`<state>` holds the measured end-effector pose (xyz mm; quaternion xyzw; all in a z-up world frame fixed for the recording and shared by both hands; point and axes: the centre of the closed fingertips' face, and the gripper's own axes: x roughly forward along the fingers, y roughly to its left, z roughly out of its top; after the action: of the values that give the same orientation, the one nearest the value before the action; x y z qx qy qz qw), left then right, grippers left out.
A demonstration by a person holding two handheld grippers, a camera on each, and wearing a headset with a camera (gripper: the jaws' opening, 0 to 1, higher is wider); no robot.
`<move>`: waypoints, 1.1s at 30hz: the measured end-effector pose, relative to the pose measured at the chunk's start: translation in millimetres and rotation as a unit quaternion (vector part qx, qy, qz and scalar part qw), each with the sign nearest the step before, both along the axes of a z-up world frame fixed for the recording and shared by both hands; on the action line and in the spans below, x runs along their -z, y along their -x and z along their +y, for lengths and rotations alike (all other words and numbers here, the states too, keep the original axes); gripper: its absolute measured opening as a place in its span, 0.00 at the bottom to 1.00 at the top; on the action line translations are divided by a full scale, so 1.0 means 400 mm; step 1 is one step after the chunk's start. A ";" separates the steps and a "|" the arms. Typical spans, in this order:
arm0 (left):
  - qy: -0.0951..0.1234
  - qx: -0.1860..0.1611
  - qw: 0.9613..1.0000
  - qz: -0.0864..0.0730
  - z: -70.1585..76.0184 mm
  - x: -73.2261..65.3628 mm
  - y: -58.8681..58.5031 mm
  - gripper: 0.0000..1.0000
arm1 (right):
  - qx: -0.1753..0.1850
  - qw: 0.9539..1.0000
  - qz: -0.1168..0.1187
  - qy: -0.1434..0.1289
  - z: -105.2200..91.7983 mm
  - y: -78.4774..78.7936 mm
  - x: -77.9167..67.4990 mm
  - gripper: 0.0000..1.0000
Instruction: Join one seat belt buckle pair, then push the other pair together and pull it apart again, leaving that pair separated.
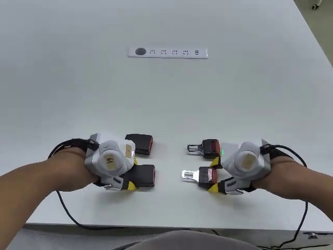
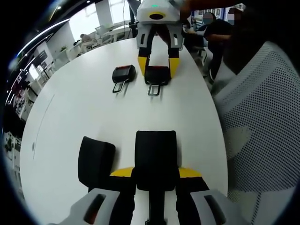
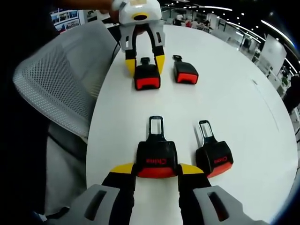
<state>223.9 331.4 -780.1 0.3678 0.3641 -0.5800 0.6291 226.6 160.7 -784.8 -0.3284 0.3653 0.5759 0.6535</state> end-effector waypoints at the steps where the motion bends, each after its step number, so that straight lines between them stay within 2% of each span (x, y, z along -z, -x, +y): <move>1: 0.000 0.000 1.000 0.000 0.000 0.000 0.000 0.34 | 0.000 1.000 -0.001 0.000 0.000 0.000 0.000 0.33; 4: 0.000 0.000 1.000 0.002 0.000 0.001 -0.001 0.34 | 0.000 1.000 -0.002 0.003 0.001 0.001 -0.003 0.33; 8: 0.000 -0.001 1.000 0.002 0.000 0.001 0.000 0.34 | -0.022 1.000 -0.005 0.022 0.008 0.004 -0.002 0.33; 13: 0.001 -0.004 1.000 0.003 -0.001 -0.001 0.001 0.34 | -0.036 0.999 -0.005 0.017 0.035 0.008 -0.005 0.32; 16: 0.002 -0.007 1.000 0.003 -0.001 -0.001 0.001 0.34 | -0.017 1.000 0.004 0.013 0.050 0.006 -0.004 0.32; 22: 0.001 -0.008 1.000 0.004 0.003 0.003 -0.002 0.34 | -0.019 1.000 -0.001 -0.001 0.103 0.010 -0.007 0.32; 28: -0.003 -0.004 1.000 0.006 0.002 0.002 -0.002 0.33 | -0.015 1.000 -0.002 -0.001 0.139 0.008 -0.011 0.32; 33: -0.003 -0.005 1.000 0.007 0.003 0.003 -0.003 0.34 | -0.029 1.000 -0.007 0.009 0.158 0.005 -0.009 0.32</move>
<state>224.9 332.7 -781.2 0.3640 0.3721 -0.5786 0.6279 224.7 223.9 -781.2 -0.3492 0.3562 0.5889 0.6359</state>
